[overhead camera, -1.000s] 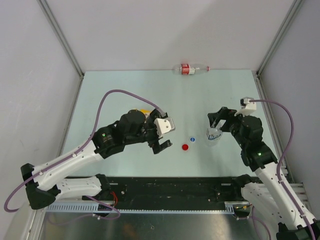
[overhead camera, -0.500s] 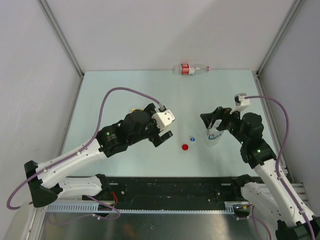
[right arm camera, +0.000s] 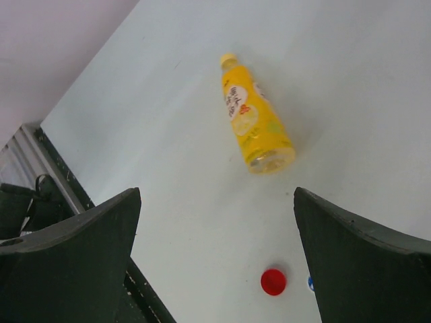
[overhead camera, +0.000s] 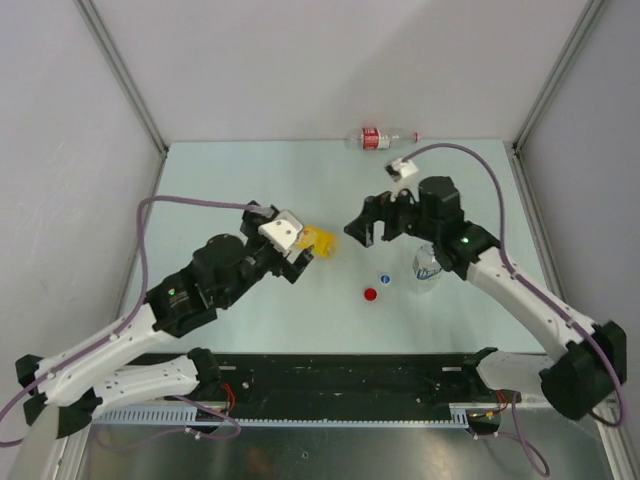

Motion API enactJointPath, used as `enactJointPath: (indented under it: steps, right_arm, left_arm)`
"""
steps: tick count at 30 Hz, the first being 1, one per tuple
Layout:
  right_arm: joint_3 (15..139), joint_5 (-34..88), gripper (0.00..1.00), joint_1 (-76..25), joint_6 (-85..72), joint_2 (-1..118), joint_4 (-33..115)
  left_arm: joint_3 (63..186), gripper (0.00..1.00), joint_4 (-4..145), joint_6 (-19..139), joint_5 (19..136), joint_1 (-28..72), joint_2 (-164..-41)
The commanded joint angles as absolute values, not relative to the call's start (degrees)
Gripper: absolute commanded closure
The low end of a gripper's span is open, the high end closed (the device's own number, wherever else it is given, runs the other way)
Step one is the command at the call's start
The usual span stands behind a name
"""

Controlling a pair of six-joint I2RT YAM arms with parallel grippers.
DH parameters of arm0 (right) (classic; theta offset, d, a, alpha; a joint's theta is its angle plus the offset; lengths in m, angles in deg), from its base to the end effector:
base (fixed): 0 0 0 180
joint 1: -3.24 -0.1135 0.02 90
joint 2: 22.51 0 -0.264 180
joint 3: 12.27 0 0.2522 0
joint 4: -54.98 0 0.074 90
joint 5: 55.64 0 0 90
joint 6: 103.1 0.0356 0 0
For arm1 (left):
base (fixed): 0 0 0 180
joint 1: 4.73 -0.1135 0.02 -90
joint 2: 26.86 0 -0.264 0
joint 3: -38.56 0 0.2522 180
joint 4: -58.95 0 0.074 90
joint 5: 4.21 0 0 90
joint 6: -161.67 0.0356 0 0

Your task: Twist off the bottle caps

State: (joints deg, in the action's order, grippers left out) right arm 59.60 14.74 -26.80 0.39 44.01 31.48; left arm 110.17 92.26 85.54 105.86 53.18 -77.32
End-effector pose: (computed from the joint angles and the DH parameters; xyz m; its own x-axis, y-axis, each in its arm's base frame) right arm 0.2261 0.1446 0.3457 -0.4367 0.0013 -0.8996 -0.6642 0.6740 0.3234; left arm 0.1124 -0.1563 0.3855 0.0394 0.3610 -0.9317 0.6264 0.7176 0.3045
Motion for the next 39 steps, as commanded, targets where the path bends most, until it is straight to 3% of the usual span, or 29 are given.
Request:
enactJointPath:
  steps: [1,13,27,32,35,39]
  right_arm:
    - [66.7,16.8,0.01,-30.6,-4.2,52.2,30.4]
    - [81.6,23.7,0.01,-34.8,-9.5,77.3,28.6]
    - [112.2,48.3,0.01,-45.1,-21.0,107.6,10.2]
    - [118.0,43.3,0.01,-44.9,-21.3,113.2,6.0]
    - [118.1,34.9,0.1,-43.7,-20.4,113.7,4.8]
    - [117.9,24.2,0.31,-41.2,-18.1,113.7,3.4]
  left_arm:
    - [107.1,0.0,83.9,84.9,107.7,53.5,-70.9]
    - [104.0,0.01,80.0,85.5,102.6,53.4,-67.6]
    - [104.0,0.0,80.0,85.6,100.9,53.4,-69.1]
    - [104.0,0.01,80.0,85.7,100.8,53.4,-69.4]
    - [104.0,0.01,80.0,85.8,100.8,53.4,-69.5]
    - [104.0,0.01,80.1,85.8,100.6,53.4,-69.8]
